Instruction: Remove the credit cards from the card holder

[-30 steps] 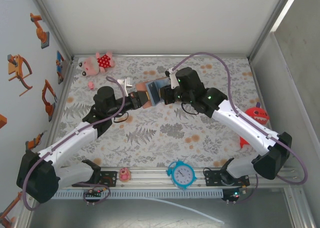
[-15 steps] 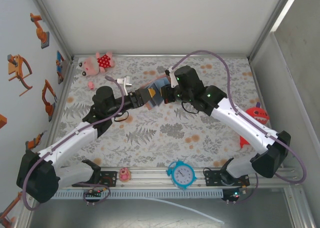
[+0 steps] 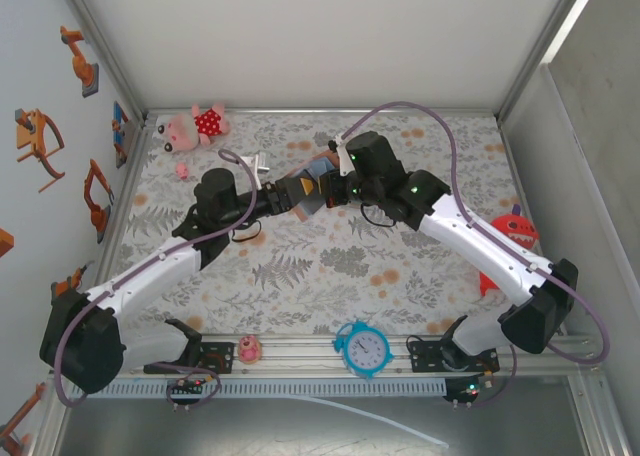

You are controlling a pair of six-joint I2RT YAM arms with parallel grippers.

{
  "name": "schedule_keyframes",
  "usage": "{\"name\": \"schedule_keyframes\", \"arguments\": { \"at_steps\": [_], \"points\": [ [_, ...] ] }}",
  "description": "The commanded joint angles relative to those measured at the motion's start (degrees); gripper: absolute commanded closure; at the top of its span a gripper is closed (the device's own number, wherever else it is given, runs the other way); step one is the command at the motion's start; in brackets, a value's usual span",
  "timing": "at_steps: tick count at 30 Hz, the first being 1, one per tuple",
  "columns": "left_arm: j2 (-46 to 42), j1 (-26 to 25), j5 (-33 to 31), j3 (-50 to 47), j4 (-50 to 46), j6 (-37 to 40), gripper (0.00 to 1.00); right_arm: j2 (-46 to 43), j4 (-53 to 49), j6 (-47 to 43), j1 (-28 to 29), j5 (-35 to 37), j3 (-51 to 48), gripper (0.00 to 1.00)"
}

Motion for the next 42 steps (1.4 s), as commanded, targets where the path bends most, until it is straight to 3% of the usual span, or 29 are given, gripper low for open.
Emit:
{"name": "schedule_keyframes", "arguments": {
  "at_steps": [1,11,14,18,22,26,32,42],
  "points": [
    [-0.4,-0.4,-1.5,2.6,-3.4,5.0,0.44,-0.5,1.4,1.1,-0.1,-1.0,1.6,1.00],
    [-3.9,-0.3,-3.5,5.0,-17.1,14.4,0.92,-2.4,-3.4,-0.7,-0.1,5.9,0.6,1.00],
    [-6.1,-0.1,-3.2,5.7,-23.3,17.5,1.00,-3.8,-6.3,-1.2,-0.1,11.0,0.0,0.88],
    [-8.7,0.0,-0.7,6.1,-30.8,20.5,1.00,-5.4,-10.0,-1.5,-0.2,18.0,-1.0,0.78],
    [-9.9,0.0,2.4,5.5,-36.2,20.8,1.00,-7.0,-12.3,-0.9,-0.2,24.2,-3.5,0.61],
    [-8.9,0.0,1.9,4.4,-40.3,19.8,1.00,-9.2,-12.2,0.4,-0.2,27.8,-6.6,0.48],
    [-3.4,-0.6,1.9,3.4,-40.7,17.8,1.00,-11.9,-10.9,1.0,-0.2,27.2,-9.9,0.48],
    [10.0,-4.3,3.9,8.1,-38.0,14.9,1.00,-14.6,-6.1,3.8,-0.5,18.6,-17.3,0.49]
  ]
}}
